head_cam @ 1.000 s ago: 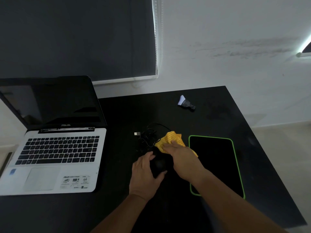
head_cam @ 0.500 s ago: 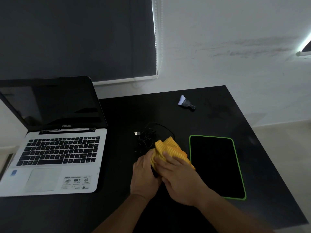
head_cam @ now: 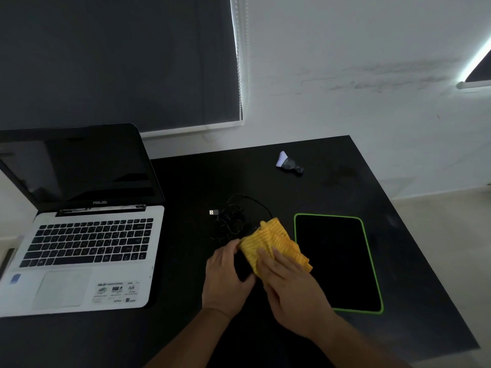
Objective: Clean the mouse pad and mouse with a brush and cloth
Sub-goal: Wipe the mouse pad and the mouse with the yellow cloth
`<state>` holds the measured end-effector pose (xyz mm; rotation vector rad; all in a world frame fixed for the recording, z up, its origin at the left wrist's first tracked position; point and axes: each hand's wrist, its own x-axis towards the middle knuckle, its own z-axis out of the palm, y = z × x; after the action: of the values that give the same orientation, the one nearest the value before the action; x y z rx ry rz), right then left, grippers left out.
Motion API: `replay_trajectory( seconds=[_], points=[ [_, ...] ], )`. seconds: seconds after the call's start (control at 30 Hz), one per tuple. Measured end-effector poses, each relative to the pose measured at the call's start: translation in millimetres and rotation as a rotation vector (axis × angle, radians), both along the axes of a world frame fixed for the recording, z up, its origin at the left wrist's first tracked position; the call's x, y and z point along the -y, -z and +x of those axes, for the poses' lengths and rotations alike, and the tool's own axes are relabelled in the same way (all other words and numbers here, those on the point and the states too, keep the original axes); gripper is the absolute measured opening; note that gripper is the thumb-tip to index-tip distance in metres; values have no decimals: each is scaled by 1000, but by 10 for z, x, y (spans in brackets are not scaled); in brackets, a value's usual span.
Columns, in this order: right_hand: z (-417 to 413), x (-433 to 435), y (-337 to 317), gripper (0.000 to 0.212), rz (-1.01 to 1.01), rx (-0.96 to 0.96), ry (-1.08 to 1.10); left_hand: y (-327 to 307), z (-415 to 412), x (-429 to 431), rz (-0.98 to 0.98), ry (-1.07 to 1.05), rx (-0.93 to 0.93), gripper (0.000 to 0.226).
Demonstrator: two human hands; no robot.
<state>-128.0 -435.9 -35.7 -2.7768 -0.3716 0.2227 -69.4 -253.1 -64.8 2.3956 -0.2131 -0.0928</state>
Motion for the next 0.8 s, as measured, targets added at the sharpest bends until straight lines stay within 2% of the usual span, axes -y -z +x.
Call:
replay_trajectory(
  seconds=[0.1,0.23,0.4,0.6,0.8],
  points=[
    [33,54,-11,64,-36,-39,131,-12,-4,9,12,-14,2,81],
    [-79,-15,-39,64,-83,10,40,-21,-7,7,4,-13,-15,81],
    [173,63,-86,74,-135,-45,235,-19,2,18,16,-14,-15,81],
    [-113,-80,-67,77,-152,-62,113,-55,-13,17,0,-21,-5,79],
    [116,-20,-84,85,-123,-42,201,-55,-8,27,15,-20,-4,79]
  ],
)
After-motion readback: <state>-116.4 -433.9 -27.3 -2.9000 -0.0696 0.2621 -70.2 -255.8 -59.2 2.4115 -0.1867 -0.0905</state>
